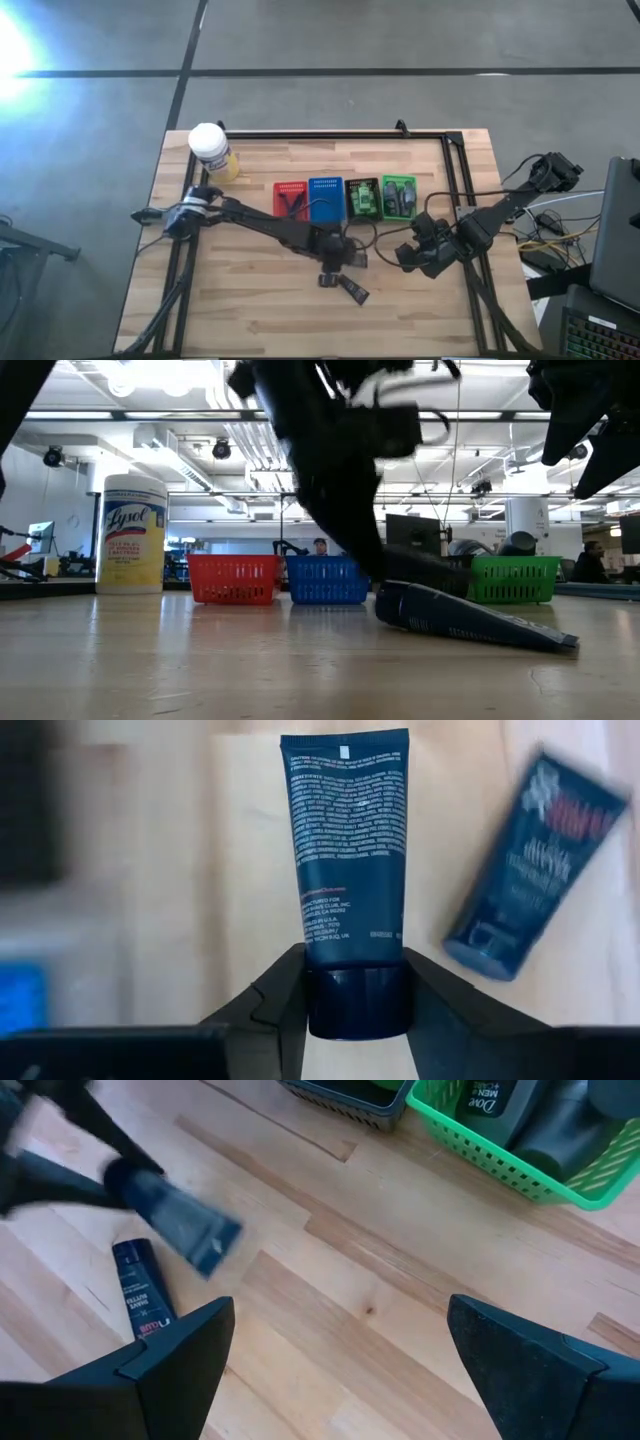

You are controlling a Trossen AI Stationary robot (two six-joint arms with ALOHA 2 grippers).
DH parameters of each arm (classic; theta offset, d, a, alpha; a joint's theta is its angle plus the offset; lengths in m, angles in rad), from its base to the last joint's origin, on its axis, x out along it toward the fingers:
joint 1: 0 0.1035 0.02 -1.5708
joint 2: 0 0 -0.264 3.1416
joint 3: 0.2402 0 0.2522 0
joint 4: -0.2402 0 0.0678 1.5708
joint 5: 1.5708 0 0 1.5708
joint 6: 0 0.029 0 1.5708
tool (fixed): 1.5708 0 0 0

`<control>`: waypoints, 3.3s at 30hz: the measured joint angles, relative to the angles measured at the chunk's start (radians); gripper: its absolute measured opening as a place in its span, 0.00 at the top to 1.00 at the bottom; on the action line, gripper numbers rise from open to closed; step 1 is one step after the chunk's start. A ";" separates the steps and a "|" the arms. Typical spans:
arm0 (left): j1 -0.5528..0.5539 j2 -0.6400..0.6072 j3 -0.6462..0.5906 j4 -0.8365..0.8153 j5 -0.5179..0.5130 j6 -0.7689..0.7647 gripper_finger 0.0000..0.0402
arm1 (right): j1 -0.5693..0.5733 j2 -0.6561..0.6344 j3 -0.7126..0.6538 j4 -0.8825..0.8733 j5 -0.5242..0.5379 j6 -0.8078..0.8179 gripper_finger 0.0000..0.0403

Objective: Pick & Place Travel size toiletries
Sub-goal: Put the shaving cream into the blue basket

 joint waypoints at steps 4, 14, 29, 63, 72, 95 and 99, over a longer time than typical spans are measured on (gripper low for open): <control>-0.022 -0.075 -0.005 -0.091 -0.120 -0.297 0.68 | 0.000 0.000 0.000 0.003 0.000 0.000 0.10; -0.016 -0.249 -0.140 -0.038 -0.491 -1.161 0.68 | -0.001 0.000 -0.001 0.000 0.048 0.015 0.10; 0.179 -0.261 -0.370 0.241 -0.418 -1.385 0.68 | -0.001 -0.001 -0.003 -0.005 0.050 0.003 0.10; -0.081 -0.210 -0.285 0.443 -0.015 0.154 0.42 | 0.009 -0.002 -0.003 -0.007 -0.070 -0.086 0.10; -0.083 -0.038 -0.102 0.235 0.072 0.251 0.42 | 0.015 -0.003 0.005 -0.005 -0.115 -0.083 0.10; -0.060 0.164 0.213 -0.108 0.174 0.324 0.54 | 0.015 -0.003 0.006 -0.010 -0.115 -0.109 0.10; -0.064 0.166 0.212 -0.108 0.176 0.319 0.62 | 0.015 -0.003 0.005 -0.024 -0.115 -0.113 0.10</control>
